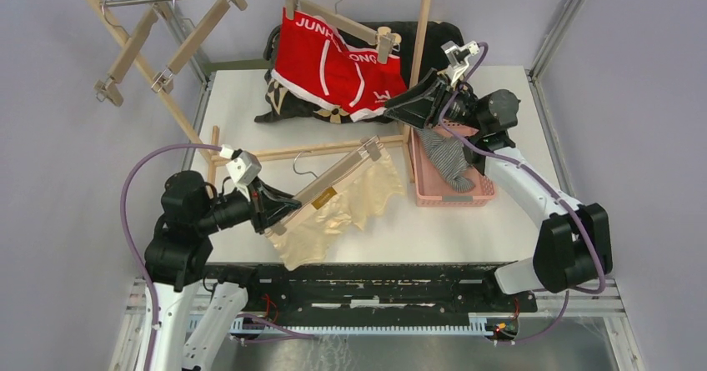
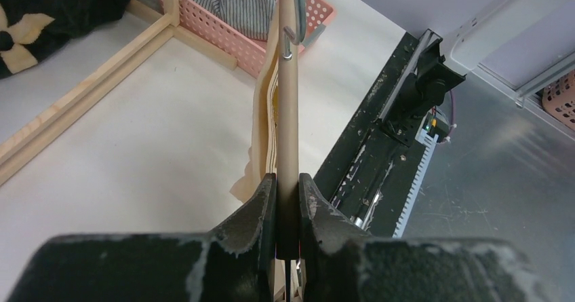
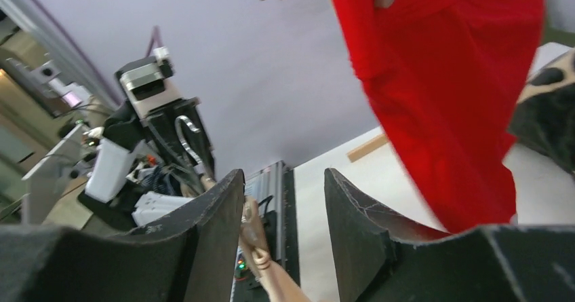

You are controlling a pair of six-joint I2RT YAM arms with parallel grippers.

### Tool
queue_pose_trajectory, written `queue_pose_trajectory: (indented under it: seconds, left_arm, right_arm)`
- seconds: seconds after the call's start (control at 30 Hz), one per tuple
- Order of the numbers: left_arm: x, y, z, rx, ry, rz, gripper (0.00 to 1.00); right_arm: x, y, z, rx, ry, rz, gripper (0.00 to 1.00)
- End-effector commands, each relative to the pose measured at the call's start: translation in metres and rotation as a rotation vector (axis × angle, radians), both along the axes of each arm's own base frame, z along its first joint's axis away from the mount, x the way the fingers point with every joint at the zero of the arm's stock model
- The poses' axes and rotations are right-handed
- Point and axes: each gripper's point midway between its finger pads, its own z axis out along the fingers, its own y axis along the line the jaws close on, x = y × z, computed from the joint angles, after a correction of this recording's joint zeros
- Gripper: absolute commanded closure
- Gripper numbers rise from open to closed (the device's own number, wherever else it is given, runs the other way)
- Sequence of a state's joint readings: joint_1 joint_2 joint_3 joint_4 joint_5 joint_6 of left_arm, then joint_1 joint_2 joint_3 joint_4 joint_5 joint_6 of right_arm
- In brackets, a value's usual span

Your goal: Remove the underwear clipped to the hanger

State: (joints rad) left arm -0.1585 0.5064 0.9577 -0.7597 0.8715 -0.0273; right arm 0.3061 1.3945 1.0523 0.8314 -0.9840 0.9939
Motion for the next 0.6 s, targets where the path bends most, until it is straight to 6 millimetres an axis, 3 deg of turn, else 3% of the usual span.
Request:
queue_pose_trajectory:
  seconds: [0.0, 0.27, 0.57]
  left_arm:
    - [0.015, -0.009, 0.02, -0.04, -0.079, -0.055, 0.97]
    - [0.033, -0.012, 0.025, -0.059, -0.073, -0.043, 0.97]
    - [0.027, -0.017, 0.031, -0.092, -0.084, -0.089, 0.97]
  right_arm:
    - [-0.044, -0.002, 0.037, 0.083, -0.152, 0.184, 0.44]
    - [-0.052, 0.005, 0.02, 0.082, -0.127, 0.231, 0.43]
    - [-0.05, 0.025, -0.004, -0.024, -0.127, 0.201, 0.43]
